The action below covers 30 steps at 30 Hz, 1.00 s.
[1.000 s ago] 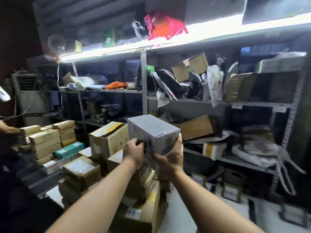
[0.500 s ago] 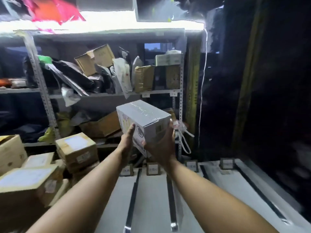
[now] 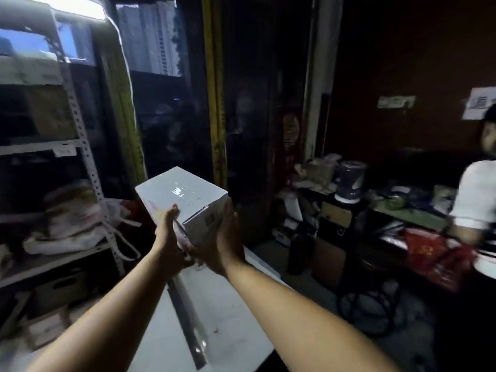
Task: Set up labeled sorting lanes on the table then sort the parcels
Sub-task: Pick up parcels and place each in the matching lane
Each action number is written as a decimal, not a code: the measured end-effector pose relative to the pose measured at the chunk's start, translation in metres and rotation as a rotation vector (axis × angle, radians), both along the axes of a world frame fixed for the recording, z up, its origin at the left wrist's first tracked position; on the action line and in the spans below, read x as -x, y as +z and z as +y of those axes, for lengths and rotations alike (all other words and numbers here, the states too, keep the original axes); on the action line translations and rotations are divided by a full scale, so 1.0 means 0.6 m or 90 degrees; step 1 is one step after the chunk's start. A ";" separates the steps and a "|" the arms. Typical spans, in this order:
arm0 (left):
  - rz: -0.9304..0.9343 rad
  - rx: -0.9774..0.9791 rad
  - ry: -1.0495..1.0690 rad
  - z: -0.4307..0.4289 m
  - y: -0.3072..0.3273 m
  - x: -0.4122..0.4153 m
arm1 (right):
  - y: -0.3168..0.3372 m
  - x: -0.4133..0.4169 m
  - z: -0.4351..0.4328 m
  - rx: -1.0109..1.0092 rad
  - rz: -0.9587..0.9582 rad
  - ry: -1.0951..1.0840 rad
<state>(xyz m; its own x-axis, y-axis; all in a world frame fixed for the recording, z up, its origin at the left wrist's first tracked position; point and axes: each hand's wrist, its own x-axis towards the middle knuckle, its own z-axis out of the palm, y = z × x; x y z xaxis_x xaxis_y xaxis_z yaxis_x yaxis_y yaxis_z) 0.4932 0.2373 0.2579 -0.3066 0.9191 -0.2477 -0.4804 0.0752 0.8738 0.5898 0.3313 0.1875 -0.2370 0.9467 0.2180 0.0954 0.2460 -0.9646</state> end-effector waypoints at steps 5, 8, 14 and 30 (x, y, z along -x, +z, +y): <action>-0.021 0.076 0.036 0.112 -0.074 -0.066 | 0.018 -0.121 -0.028 -0.095 -0.295 -0.036; -0.009 0.068 0.078 0.153 -0.111 -0.078 | -0.015 -0.146 0.007 -0.091 -0.314 -0.055; 0.020 0.086 0.089 0.160 -0.140 -0.050 | -0.031 -0.121 0.002 -0.046 -0.252 -0.054; 0.168 0.145 0.041 0.162 -0.215 0.062 | -0.136 0.029 0.067 -0.041 -0.264 -0.066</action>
<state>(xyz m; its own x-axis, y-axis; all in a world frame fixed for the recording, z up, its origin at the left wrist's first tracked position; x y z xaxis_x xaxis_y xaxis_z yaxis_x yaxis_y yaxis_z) 0.4561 0.3347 0.1286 -0.4431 0.8256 -0.3492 -0.2508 0.2599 0.9325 0.5722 0.3717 0.1061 -0.2211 0.9578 0.1838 0.4998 0.2731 -0.8220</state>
